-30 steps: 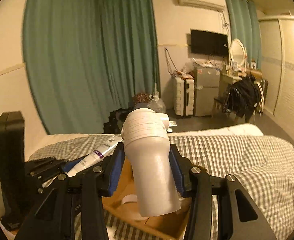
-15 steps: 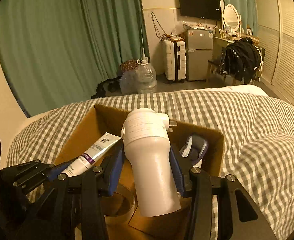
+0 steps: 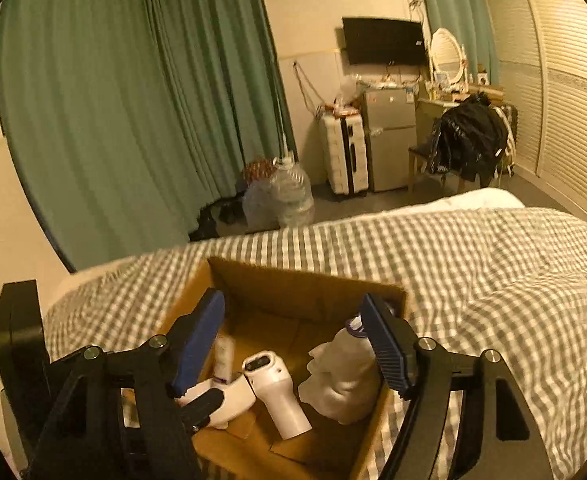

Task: Organize objects
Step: 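Carry bottle and tube into the box and open both tools, then grasp the white earbud case with the left tool while the right tool grasps the black item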

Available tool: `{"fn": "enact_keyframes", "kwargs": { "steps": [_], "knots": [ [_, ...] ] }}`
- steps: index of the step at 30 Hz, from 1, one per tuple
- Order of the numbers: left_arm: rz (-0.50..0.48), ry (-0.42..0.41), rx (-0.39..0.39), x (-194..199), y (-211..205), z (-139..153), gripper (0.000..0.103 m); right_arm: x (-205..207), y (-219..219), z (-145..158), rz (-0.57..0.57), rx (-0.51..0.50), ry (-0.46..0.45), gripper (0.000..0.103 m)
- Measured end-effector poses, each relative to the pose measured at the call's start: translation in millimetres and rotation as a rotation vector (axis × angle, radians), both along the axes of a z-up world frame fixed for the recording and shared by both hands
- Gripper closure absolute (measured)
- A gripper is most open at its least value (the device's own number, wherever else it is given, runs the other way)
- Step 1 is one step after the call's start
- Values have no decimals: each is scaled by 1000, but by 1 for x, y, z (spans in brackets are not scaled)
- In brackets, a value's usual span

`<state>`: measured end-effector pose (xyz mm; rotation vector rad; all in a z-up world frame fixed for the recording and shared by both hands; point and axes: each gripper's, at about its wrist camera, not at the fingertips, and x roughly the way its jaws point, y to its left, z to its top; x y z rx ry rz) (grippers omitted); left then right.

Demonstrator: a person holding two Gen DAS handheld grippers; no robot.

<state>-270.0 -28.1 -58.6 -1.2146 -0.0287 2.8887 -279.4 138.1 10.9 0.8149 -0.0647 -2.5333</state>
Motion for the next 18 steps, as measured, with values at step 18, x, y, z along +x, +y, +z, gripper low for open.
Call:
{"fn": "enact_keyframes", "kwargs": {
  "steps": [18],
  "knots": [
    [173,79,-44,158,-4,26,10,172,26,52,105,115,91,21]
  ]
}}
